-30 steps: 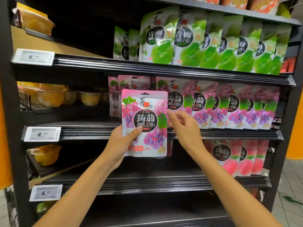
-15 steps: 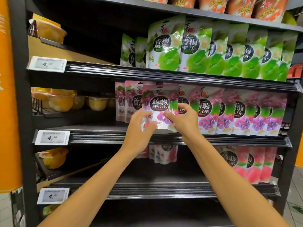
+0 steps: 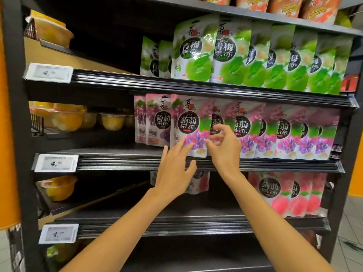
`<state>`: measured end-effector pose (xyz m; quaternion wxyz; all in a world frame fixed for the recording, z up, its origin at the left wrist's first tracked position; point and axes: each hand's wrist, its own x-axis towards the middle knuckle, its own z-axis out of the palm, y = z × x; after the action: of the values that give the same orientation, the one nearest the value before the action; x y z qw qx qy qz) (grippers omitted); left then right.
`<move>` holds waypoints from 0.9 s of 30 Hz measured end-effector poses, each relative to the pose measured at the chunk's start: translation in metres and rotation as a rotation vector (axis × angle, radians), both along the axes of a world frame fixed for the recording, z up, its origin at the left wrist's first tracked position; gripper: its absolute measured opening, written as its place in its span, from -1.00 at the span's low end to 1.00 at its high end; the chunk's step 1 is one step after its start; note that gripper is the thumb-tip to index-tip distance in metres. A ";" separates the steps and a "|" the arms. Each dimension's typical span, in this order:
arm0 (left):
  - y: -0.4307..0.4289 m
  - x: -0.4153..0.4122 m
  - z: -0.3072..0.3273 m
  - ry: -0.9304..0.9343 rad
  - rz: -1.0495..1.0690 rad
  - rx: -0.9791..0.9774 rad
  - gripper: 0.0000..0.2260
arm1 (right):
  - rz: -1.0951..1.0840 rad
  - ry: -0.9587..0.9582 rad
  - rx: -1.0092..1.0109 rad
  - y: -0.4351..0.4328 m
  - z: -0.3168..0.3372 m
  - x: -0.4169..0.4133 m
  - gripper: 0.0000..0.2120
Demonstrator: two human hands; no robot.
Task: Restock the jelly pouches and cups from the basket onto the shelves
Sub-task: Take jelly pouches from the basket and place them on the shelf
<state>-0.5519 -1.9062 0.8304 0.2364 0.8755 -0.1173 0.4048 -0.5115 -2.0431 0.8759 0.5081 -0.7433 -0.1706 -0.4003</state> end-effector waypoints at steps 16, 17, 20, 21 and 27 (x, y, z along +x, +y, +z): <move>-0.008 -0.003 -0.003 0.000 -0.016 -0.001 -0.56 | -0.031 0.021 -0.043 -0.005 -0.017 -0.001 -0.78; -0.008 -0.005 -0.005 -0.020 -0.037 -0.030 -0.59 | -0.025 0.016 -0.039 -0.005 -0.019 -0.004 -0.78; -0.009 -0.016 -0.016 -0.076 -0.136 -0.160 -0.70 | -0.011 -0.004 -0.023 -0.004 -0.028 -0.014 -0.80; -0.009 -0.020 -0.021 -0.087 -0.168 -0.205 -0.72 | 0.000 -0.015 -0.024 -0.003 -0.033 -0.019 -0.80; -0.007 -0.045 -0.049 -0.138 -0.259 -0.313 -0.74 | 0.111 0.032 0.000 0.002 -0.075 -0.047 -0.78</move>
<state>-0.5967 -1.9131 0.7809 0.4110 0.7758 -0.1805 0.4434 -0.5586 -2.0410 0.8013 0.5325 -0.7388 -0.2034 -0.3595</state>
